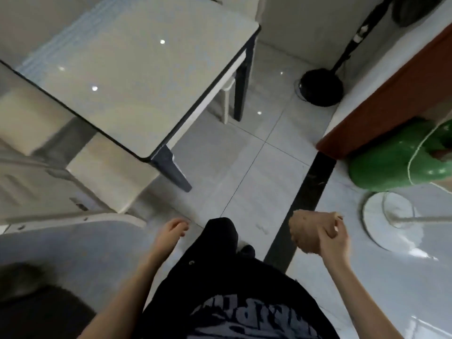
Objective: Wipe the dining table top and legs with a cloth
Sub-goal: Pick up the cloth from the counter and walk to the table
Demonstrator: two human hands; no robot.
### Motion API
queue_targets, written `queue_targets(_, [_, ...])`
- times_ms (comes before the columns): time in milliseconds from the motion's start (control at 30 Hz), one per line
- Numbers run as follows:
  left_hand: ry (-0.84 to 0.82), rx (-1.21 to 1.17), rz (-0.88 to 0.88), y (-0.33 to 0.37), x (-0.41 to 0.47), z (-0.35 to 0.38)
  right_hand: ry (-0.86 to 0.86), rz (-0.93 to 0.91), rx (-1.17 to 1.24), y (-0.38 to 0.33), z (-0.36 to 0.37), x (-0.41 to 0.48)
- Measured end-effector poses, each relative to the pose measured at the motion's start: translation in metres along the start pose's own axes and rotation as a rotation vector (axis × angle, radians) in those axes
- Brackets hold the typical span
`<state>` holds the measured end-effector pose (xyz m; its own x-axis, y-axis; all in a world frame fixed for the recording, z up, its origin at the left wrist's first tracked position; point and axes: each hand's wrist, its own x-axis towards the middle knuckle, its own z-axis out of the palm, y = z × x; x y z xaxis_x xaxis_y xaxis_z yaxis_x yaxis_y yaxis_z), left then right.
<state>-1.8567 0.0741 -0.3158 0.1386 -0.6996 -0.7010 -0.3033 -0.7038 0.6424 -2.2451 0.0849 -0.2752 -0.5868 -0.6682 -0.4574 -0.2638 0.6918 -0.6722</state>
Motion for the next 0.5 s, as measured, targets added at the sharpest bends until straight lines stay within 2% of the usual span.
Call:
queue_targets(133, [0.120, -0.145, -0.098, 0.009, 0.011, 0.000, -0.124, -0.095, -0.077, -0.055, 0.037, 0.057])
queue_targets(233, [0.178, -0.192, -0.108, 0.026, 0.034, -0.005, -0.211, -0.166, -0.144, -0.100, 0.072, 0.094])
queue_targets(500, [0.259, -0.069, 0.114, 0.154, 0.129, -0.045, -0.316, -0.414, -0.203, -0.250, 0.147, 0.156])
